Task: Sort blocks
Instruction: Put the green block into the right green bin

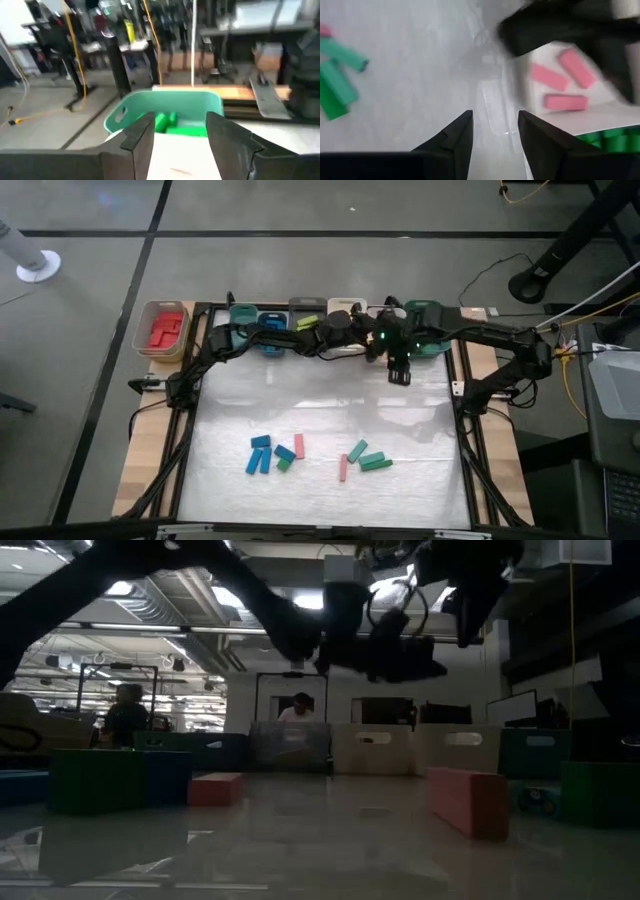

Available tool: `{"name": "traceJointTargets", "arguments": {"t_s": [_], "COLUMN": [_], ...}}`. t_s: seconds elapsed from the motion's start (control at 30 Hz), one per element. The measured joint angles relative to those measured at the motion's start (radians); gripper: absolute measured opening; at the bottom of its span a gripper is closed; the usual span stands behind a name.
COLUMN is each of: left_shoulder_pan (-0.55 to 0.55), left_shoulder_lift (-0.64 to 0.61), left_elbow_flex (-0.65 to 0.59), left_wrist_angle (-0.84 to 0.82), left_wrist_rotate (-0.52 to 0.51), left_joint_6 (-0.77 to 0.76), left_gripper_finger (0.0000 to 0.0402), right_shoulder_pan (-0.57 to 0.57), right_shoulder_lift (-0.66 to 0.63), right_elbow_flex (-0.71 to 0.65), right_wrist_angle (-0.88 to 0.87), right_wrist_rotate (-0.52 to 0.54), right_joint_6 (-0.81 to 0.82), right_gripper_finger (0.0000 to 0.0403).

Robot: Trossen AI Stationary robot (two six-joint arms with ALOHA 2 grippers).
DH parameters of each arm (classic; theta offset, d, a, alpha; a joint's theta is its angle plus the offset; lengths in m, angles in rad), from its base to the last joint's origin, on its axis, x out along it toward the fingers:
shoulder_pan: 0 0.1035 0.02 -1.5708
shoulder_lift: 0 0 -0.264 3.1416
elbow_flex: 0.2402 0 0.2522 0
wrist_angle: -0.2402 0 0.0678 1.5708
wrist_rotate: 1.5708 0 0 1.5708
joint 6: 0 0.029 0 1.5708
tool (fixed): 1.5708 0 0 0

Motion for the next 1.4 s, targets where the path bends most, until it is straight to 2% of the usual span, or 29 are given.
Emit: {"name": "traceJointTargets", "arguments": {"t_s": [0.3, 0.47, 0.7, 0.93, 1.07, 1.4], "left_shoulder_pan": [-0.006, -0.026, -0.116, -0.257, -0.339, -0.487], "left_shoulder_lift": [-0.267, -0.42, -0.639, -0.761, -0.784, -0.784], "left_elbow_flex": [-0.007, -0.12, -0.385, -0.588, -0.637, -0.656], "left_wrist_angle": [-0.736, -0.925, -0.94, -0.892, -0.886, -0.871], "left_wrist_rotate": [0.04, 0.111, 0.108, 0.101, 0.096, 0.071], "left_joint_6": [0.065, 0.052, -0.009, -0.143, -0.203, -0.334], "left_gripper_finger": [0.0166, 0.0166, 0.0166, 0.0166, 0.0166, 0.0166], "right_shoulder_pan": [0.255, 0.421, 0.617, 0.768, 0.824, 0.903], "right_shoulder_lift": [0.001, 0.001, 0.007, 0.017, 0.04, 0.17], "right_elbow_flex": [-0.002, -0.073, -0.22, -0.36, -0.413, -0.428], "right_wrist_angle": [-0.015, 0.095, 0.34, 0.66, 0.783, 0.844], "right_wrist_rotate": [-0.007, 0.061, 0.066, 0.121, 0.125, 0.169], "right_joint_6": [0.205, 0.352, 0.454, 0.469, 0.468, 0.466], "right_gripper_finger": [0.0159, 0.0159, 0.0159, 0.0159, 0.0159, 0.0159]}}
